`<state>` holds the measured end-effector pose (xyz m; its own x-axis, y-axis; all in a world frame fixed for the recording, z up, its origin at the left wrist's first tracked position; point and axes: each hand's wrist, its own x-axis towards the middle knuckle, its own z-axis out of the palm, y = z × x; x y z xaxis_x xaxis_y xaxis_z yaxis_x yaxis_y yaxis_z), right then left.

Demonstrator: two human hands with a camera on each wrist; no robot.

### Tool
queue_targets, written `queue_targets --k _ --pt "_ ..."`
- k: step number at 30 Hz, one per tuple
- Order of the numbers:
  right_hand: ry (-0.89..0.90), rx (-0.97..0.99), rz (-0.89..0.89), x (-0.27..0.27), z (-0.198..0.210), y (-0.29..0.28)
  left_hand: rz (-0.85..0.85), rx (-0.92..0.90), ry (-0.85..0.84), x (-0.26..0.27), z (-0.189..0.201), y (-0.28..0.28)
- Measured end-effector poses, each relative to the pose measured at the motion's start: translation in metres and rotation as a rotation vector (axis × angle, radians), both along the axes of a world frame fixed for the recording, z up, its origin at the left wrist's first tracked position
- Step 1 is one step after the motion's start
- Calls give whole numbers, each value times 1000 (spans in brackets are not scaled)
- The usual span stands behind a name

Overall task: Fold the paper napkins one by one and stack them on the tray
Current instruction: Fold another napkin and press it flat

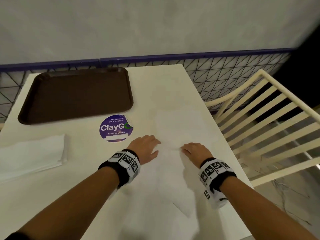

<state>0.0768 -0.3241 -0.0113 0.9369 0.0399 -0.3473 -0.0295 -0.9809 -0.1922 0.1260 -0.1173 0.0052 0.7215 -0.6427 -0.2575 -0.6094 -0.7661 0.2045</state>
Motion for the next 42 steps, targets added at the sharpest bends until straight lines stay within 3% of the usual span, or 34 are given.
queue_targets --k 4,9,11,13,16,19,25,28,32,38,42 --pt "-116 14 -7 4 10 -5 -16 -65 6 7 3 -21" --pt "-570 135 137 11 35 20 0 -193 -13 16 11 -34" --pt "-665 158 181 9 44 33 49 -243 3 17 17 -27" --pt "-561 201 185 7 49 50 121 -301 47 15 20 -9" --pt "-206 98 143 2 39 64 163 -393 94 2 21 36" --pt "-50 55 170 -4 27 83 220 -392 146 -18 13 92" --pt "54 176 251 -24 17 145 427 -291 277 -63 -9 191" --pt "106 280 238 -35 14 171 499 -247 330 -82 -15 218" --pt "248 219 213 -47 15 188 551 -245 393 -98 -18 237" --pt "254 314 -33 -34 10 191 794 -360 500 -88 -35 249" --pt "278 433 -238 -16 3 190 845 -422 531 -76 -39 247"
